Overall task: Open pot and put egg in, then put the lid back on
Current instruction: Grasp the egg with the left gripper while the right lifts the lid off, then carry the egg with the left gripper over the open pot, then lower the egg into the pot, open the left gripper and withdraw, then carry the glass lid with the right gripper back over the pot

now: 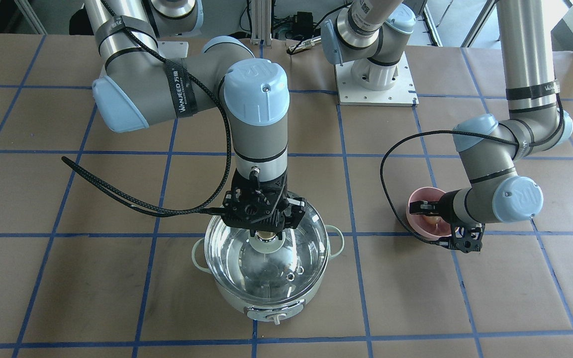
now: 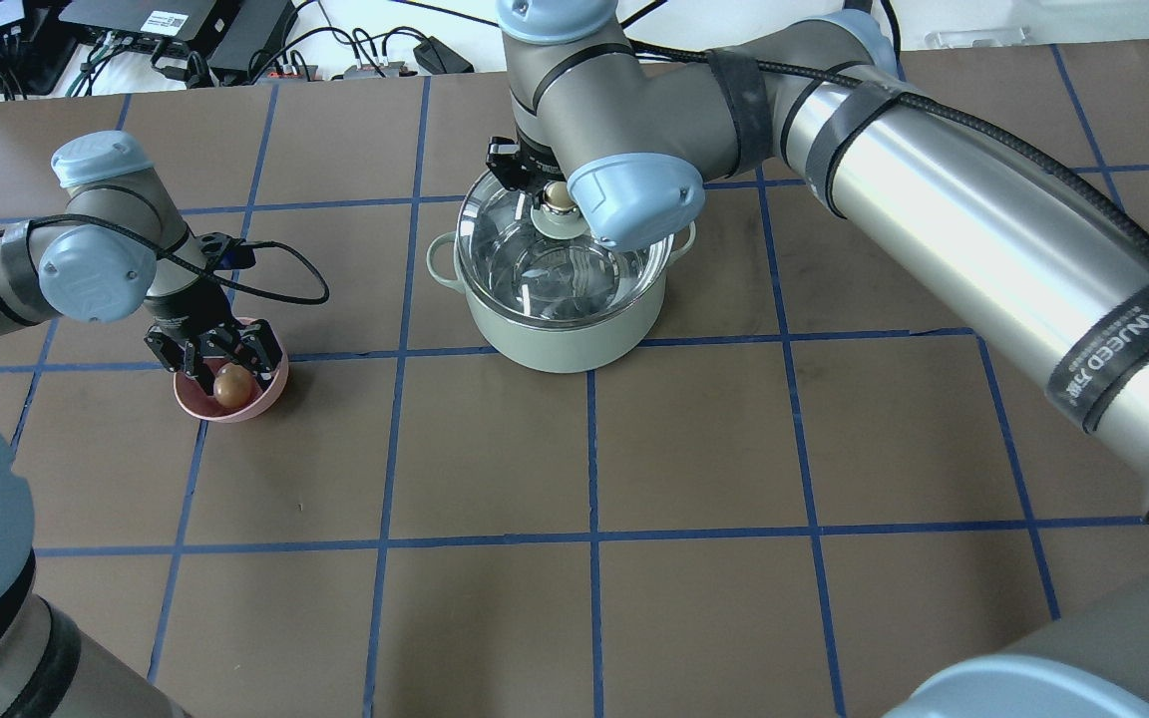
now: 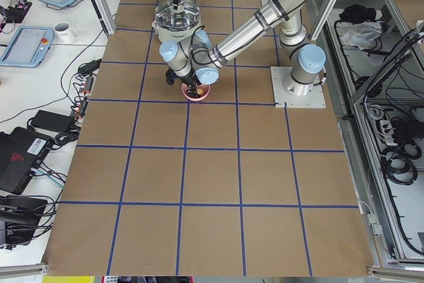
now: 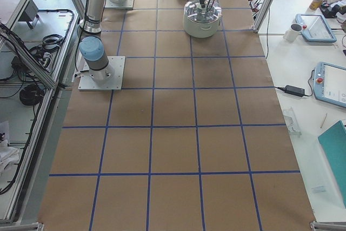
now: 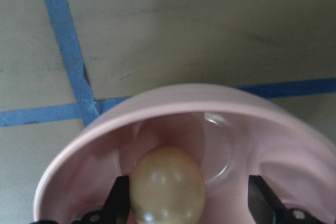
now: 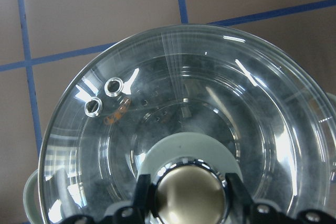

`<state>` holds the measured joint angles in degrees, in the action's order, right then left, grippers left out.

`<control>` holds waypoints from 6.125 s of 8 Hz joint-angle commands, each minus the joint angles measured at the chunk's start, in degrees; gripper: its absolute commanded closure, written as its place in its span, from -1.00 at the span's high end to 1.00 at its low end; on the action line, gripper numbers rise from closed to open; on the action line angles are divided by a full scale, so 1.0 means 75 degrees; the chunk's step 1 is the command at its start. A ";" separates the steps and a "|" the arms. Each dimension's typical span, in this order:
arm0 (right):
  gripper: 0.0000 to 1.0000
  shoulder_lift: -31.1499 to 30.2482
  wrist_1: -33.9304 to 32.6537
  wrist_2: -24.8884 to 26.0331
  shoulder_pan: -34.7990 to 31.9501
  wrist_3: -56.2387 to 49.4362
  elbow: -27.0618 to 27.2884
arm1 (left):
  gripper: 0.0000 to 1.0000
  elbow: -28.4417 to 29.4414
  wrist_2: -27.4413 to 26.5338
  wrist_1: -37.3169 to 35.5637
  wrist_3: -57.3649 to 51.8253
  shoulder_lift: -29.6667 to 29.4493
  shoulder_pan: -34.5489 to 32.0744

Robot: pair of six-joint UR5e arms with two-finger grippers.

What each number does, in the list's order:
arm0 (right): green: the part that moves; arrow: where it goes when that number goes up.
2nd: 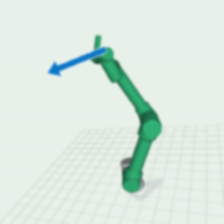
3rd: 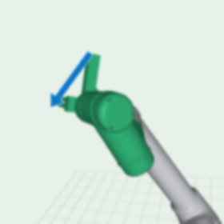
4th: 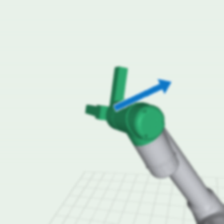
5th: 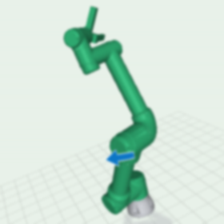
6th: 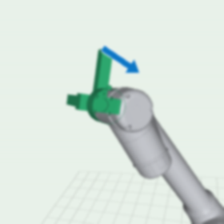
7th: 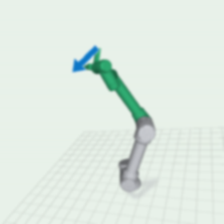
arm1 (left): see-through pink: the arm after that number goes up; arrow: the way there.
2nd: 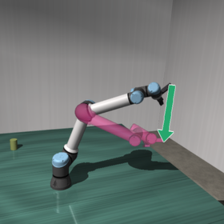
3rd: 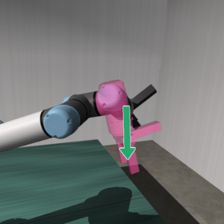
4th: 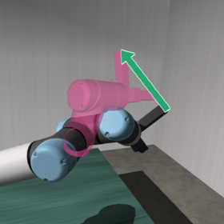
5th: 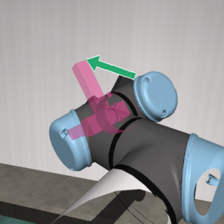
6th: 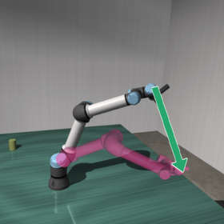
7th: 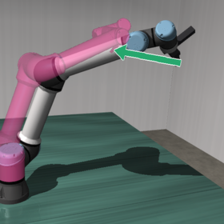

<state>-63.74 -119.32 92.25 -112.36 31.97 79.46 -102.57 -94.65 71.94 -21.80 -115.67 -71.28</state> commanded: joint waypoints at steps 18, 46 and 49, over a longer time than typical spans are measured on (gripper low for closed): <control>-0.90 -0.1661 0.3183 -0.0103 0.4129 -0.5691 -0.0270 | -1.00 0.1543 0.1370 -0.0400 0.2309 0.1467 -0.2959; -0.91 -0.0937 0.1403 -0.0183 0.1110 -0.0768 -0.0247 | 1.00 0.2321 0.0468 0.2759 0.2882 0.3117 -0.2604; -0.94 -0.0364 0.0470 0.0005 0.0476 0.1040 -0.0235 | 1.00 0.2215 0.0468 0.2607 0.2895 0.3152 -0.2555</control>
<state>-69.50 -110.90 91.60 -105.73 31.48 77.61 -85.71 -91.07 92.08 -0.22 -92.10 -90.76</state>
